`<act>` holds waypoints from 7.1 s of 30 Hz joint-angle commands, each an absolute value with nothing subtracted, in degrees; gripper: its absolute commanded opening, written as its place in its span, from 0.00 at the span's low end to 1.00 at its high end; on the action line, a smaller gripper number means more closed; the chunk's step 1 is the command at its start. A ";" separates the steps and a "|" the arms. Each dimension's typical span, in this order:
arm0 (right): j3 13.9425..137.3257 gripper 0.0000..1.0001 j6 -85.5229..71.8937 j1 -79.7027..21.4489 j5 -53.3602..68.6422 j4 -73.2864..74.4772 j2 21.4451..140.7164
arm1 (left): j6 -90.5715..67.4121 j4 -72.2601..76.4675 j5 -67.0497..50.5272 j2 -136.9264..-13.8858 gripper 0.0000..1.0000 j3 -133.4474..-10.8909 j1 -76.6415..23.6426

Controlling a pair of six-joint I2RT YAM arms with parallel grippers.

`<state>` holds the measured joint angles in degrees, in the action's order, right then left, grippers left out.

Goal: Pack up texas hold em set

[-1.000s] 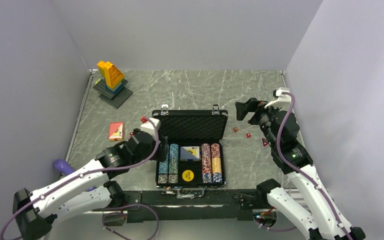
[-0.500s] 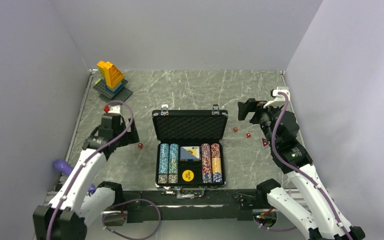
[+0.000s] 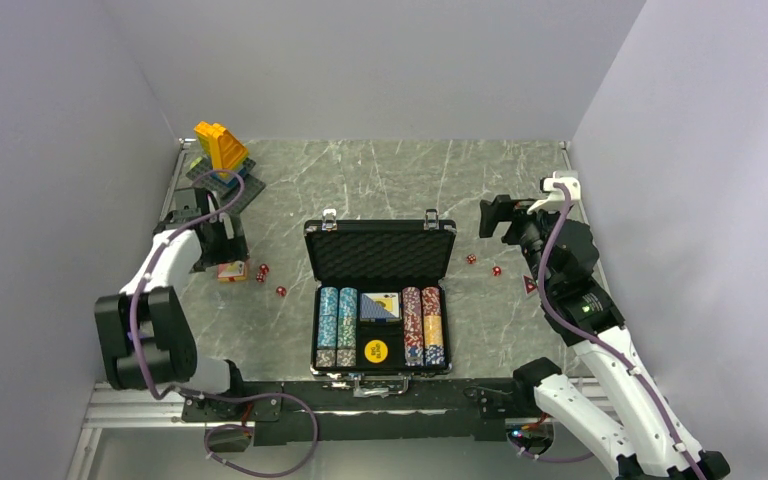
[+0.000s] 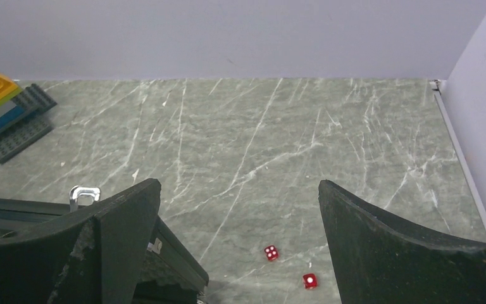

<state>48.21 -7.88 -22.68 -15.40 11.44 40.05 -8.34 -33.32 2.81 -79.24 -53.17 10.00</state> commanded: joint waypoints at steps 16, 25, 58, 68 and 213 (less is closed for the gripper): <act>50.52 1.00 -6.68 -22.46 -9.06 9.34 40.05 | -4.52 -31.47 0.89 -90.16 0.98 -58.10 10.27; 50.81 1.00 -6.14 -22.42 -8.34 9.77 39.56 | -5.54 -31.76 0.53 -92.91 0.90 -58.72 10.04; 52.48 1.00 -8.38 -22.48 -9.81 12.51 39.65 | -5.44 -35.01 6.94 -92.60 0.00 -60.59 6.46; 54.36 0.99 -9.81 -22.47 -7.65 14.92 41.22 | -5.91 -33.44 6.80 -78.33 0.00 -58.71 4.83; 16.26 0.00 -85.52 -72.84 -24.50 -9.96 53.39 | -2.73 -22.32 -1.54 -36.37 0.99 -44.71 -17.14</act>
